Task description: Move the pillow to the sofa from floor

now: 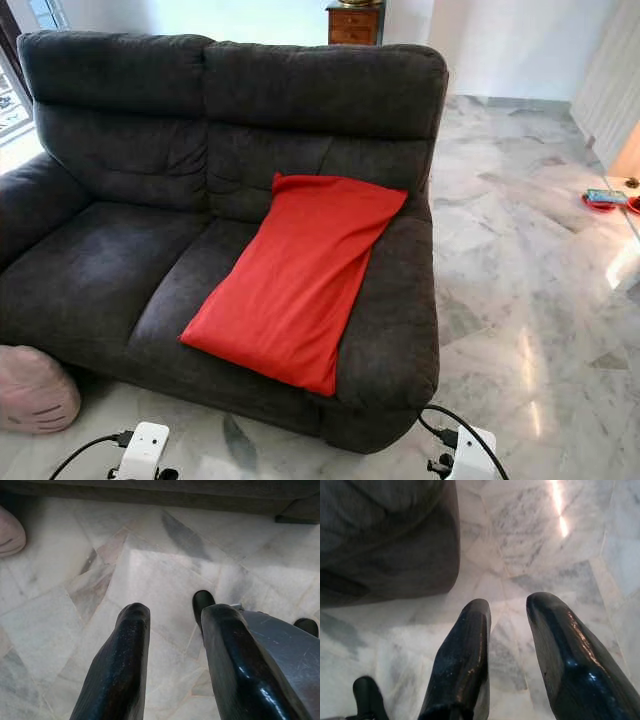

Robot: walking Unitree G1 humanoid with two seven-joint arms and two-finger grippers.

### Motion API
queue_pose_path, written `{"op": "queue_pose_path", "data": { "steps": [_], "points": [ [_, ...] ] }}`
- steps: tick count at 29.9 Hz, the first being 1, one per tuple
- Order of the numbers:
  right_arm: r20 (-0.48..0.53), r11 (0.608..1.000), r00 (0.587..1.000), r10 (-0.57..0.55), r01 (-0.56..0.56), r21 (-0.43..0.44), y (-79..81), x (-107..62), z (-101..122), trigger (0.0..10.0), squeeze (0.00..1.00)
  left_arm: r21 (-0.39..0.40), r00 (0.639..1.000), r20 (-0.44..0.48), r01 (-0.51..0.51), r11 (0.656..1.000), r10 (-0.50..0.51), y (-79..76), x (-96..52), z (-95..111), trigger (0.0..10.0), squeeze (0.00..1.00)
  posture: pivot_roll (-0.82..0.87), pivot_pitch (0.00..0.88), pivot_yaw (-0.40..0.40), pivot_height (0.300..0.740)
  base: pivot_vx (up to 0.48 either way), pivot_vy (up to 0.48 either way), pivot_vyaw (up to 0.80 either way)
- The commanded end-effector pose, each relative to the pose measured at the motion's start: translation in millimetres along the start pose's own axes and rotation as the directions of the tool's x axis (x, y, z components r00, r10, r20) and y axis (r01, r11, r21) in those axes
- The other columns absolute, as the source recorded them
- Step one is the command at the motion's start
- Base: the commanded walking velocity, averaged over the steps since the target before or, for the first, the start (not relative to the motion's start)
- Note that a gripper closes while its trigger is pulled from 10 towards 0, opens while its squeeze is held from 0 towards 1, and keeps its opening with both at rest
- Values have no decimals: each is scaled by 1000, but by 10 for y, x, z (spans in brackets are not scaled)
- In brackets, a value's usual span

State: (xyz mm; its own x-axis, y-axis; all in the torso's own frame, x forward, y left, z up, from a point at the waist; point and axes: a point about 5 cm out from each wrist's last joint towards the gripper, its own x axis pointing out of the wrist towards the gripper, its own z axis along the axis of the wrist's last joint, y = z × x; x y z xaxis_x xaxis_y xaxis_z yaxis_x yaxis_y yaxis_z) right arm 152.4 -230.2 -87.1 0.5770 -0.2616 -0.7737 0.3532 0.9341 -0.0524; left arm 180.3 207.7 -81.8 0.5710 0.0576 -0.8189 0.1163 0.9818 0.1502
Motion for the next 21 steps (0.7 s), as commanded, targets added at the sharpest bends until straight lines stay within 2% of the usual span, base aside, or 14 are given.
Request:
{"op": "queue_pose_path", "data": {
  "steps": [1,12,20,21],
  "points": [
    [-13,1000,1000,8,-8,-8,38,-8,-37,10000,0,15,1000,-11,-2,1000,2,28,-5,-22,10000,0,-58,0,16,740,0,0,0],
    [-20,1000,1000,21,-20,16,115,-23,-85,10000,0,11,1000,-8,-11,1000,11,58,-8,-22,10000,0,-52,0,21,740,0,0,0],
    [-8,1000,1000,21,-21,8,140,-19,-64,10000,0,11,1000,-16,-15,1000,15,78,-18,-61,10000,0,-49,0,23,740,0,386,0],
    [-11,1000,1000,6,-6,31,130,-22,-74,10000,0,15,1000,-23,-14,1000,15,83,-23,-85,10000,0,-48,0,25,740,0,398,0]
  ]
}}
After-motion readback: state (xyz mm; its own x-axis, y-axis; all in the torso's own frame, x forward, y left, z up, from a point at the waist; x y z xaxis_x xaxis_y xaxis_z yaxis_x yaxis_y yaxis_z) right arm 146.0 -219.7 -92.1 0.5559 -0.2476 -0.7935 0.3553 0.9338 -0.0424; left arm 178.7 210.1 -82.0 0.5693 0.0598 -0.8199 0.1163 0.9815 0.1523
